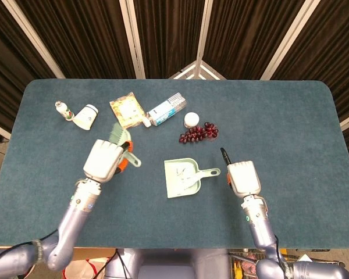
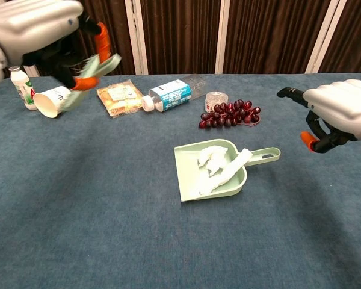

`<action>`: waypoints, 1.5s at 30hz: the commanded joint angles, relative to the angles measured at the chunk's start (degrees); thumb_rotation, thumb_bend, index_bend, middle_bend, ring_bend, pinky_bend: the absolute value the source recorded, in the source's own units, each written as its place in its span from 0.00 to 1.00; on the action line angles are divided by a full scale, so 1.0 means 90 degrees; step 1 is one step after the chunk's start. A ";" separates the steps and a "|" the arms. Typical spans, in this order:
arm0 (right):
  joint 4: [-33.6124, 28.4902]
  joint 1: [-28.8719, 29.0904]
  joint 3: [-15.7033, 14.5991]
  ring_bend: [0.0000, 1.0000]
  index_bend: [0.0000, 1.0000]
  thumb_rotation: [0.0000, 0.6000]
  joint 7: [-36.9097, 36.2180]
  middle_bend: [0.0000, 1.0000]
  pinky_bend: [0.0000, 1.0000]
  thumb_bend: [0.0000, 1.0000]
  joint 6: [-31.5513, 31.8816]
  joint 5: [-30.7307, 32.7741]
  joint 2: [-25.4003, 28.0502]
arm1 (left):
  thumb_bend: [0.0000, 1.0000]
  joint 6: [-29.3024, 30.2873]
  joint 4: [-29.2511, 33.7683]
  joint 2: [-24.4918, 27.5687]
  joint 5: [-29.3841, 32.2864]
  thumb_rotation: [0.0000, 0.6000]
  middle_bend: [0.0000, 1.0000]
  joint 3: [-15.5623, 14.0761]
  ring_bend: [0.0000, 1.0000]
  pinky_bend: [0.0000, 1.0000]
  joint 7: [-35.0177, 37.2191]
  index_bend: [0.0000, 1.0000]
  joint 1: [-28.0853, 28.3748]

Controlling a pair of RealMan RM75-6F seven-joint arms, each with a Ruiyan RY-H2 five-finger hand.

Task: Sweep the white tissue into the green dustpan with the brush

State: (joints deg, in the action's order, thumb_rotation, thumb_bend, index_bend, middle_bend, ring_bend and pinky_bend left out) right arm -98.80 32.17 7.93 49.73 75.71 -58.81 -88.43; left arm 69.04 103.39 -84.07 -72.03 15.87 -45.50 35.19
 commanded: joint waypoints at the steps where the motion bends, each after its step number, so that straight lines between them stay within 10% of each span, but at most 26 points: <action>1: -0.0076 -0.0025 0.0009 0.74 0.00 1.00 -0.0022 0.75 0.81 0.54 0.0028 -0.0004 0.0062 | 0.61 -0.0418 0.0106 0.0687 0.0528 1.00 1.00 -0.0390 1.00 1.00 -0.0875 0.79 -0.0010; 7: -0.0151 -0.0060 -0.0010 0.73 0.00 1.00 -0.0044 0.75 0.81 0.54 0.0043 0.0018 0.0123 | 0.50 -0.0584 0.0130 0.1095 0.0949 1.00 1.00 -0.0700 0.98 1.00 -0.0934 0.73 -0.0088; 10: -0.0167 -0.0079 -0.0055 0.73 0.00 1.00 -0.0037 0.75 0.81 0.54 0.0053 0.0000 0.0109 | 0.27 -0.0610 0.0021 0.1137 0.0926 1.00 0.99 -0.0873 0.95 1.00 -0.0869 0.65 -0.0128; 15: -0.0182 -0.0114 -0.0113 0.73 0.00 1.00 -0.0032 0.75 0.81 0.54 0.0074 -0.0010 0.0092 | 0.04 -0.0567 -0.0199 0.1119 0.0671 1.00 0.93 -0.1120 0.92 1.00 -0.0637 0.36 -0.0190; 22: -0.0220 -0.0165 -0.0140 0.73 0.00 1.00 -0.0098 0.75 0.81 0.54 0.0110 -0.0074 0.0165 | 0.01 -0.0294 -0.0341 0.1070 0.0347 1.00 0.84 -0.1201 0.85 0.97 -0.0067 0.20 -0.0341; 26: -0.0257 -0.0217 -0.0149 0.61 0.00 1.00 -0.0194 0.67 0.70 0.54 0.0136 -0.0148 0.0336 | 0.01 0.0026 -0.0229 0.1105 0.0175 1.00 0.55 -0.1175 0.68 0.80 0.0505 0.16 -0.0544; 33: -0.0415 -0.0608 -0.0437 0.04 0.00 1.00 -0.1260 0.11 0.12 0.50 0.0110 -0.0685 0.1117 | 0.00 0.0487 0.0357 0.1712 -0.0568 1.00 0.07 -0.1718 0.14 0.27 0.1675 0.04 -0.1181; 38: -0.0654 -0.1167 -0.0772 0.00 0.00 1.00 -0.2367 0.00 0.00 0.34 0.0389 -0.1162 0.1875 | 0.00 0.1068 0.0694 0.2259 -0.1408 1.00 0.00 -0.2433 0.00 0.03 0.2585 0.00 -0.1869; 45: -0.0641 -0.2103 -0.1335 0.00 0.00 1.00 -0.3979 0.00 0.00 0.32 0.1439 -0.2516 0.2743 | 0.00 0.2304 0.0319 0.2584 -0.2624 1.00 0.00 -0.3215 0.00 0.02 0.3754 0.00 -0.2914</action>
State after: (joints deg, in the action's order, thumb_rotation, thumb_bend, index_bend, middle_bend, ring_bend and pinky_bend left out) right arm -104.43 17.88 -1.15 19.90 83.49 -75.96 -67.68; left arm 84.94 108.14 -62.21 -91.62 -9.93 -15.49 13.14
